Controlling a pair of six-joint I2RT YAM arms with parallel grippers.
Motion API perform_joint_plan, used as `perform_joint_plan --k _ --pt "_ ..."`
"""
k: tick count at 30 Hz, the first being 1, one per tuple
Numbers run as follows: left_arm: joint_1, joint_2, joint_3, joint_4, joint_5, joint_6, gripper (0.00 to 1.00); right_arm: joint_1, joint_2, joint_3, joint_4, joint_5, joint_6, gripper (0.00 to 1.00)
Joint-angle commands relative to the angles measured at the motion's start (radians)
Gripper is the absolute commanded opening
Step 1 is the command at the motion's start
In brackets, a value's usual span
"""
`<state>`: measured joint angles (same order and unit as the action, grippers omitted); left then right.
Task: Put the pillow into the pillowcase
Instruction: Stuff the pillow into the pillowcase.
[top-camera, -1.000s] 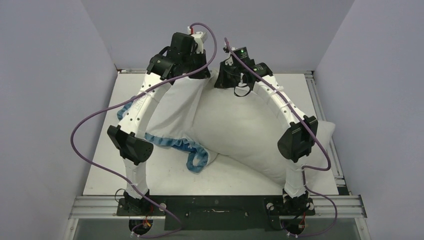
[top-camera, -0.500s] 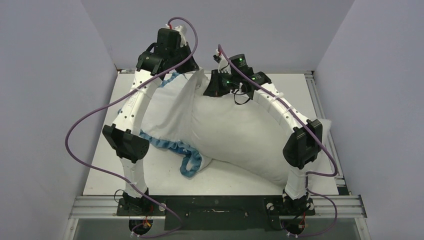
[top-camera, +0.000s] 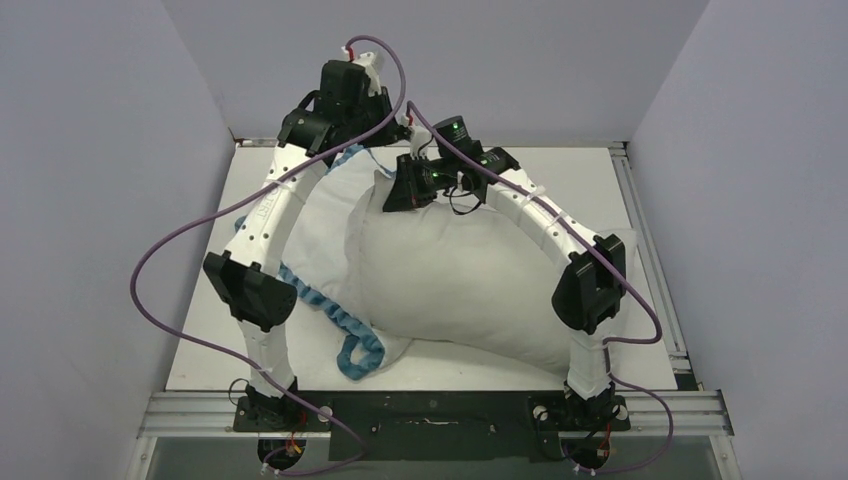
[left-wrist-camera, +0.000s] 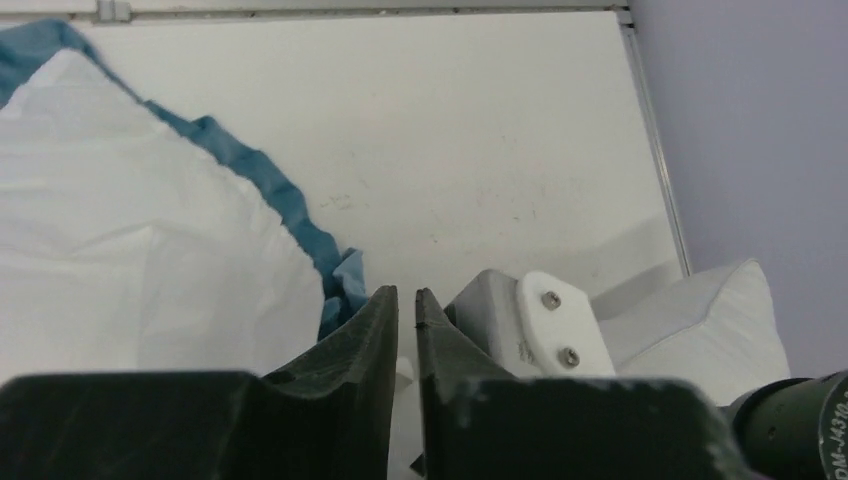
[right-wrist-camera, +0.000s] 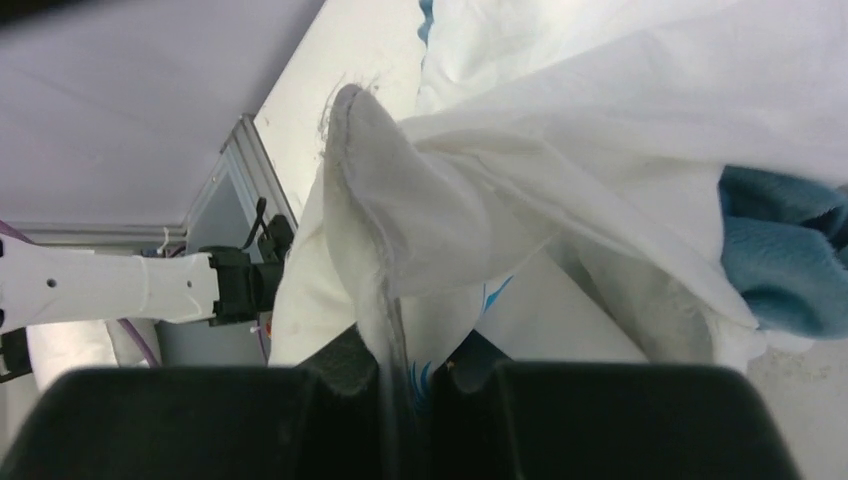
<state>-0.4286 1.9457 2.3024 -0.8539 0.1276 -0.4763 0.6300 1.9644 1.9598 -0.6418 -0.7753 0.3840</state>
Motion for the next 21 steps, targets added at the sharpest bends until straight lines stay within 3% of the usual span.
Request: perform_joint_plan --k 1,3,4,8,13,17,21 --pt "0.001 -0.127 -0.088 -0.014 -0.025 0.056 0.25 -0.018 -0.008 -0.081 -0.003 -0.019 0.032 0.05" --pt "0.033 -0.153 -0.153 -0.034 0.004 0.061 0.53 -0.017 -0.01 -0.112 0.009 -0.009 0.04 0.05" --pt "0.047 -0.168 -0.19 -0.041 0.02 0.061 0.62 -0.017 -0.011 -0.124 0.015 -0.01 0.044 0.05" --pt "0.118 -0.259 -0.359 -0.021 0.075 0.048 0.87 -0.018 0.006 -0.14 -0.022 0.011 0.037 0.05" --pt "0.22 -0.32 -0.632 0.214 0.376 -0.117 0.93 -0.019 0.027 -0.153 -0.073 0.021 0.024 0.05" --pt "0.209 -0.268 -0.605 0.178 0.445 -0.101 0.97 -0.02 0.041 -0.157 -0.094 0.039 0.026 0.05" --pt "0.185 -0.22 -0.599 0.147 0.448 -0.056 0.91 -0.027 0.049 -0.151 -0.105 0.048 0.027 0.05"
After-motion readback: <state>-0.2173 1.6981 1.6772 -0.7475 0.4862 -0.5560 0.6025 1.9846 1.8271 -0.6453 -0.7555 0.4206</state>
